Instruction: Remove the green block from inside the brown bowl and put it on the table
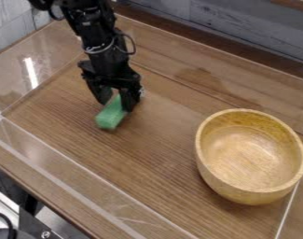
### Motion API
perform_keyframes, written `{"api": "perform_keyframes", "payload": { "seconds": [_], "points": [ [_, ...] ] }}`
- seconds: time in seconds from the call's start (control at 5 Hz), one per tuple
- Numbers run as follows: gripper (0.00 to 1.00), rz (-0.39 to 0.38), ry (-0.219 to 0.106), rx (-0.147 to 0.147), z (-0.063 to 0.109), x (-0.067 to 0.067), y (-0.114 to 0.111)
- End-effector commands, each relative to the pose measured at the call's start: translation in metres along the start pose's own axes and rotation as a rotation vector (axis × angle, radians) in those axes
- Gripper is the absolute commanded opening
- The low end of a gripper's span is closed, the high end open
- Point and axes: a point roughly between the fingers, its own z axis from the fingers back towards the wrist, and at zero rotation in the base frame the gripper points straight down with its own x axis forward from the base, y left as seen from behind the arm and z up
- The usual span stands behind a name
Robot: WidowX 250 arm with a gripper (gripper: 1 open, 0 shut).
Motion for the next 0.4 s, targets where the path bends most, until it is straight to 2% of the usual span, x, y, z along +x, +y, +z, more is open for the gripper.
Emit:
{"api": "perform_keyframes", "payload": {
  "seconds": [0.0,0.2],
  "points": [
    [1.0,0.004,-0.033,0.011,0.0103,0.0096,0.006],
    [1.0,0.009,-0.027,0.007,0.0058,0.0089,0.0085]
  ]
}}
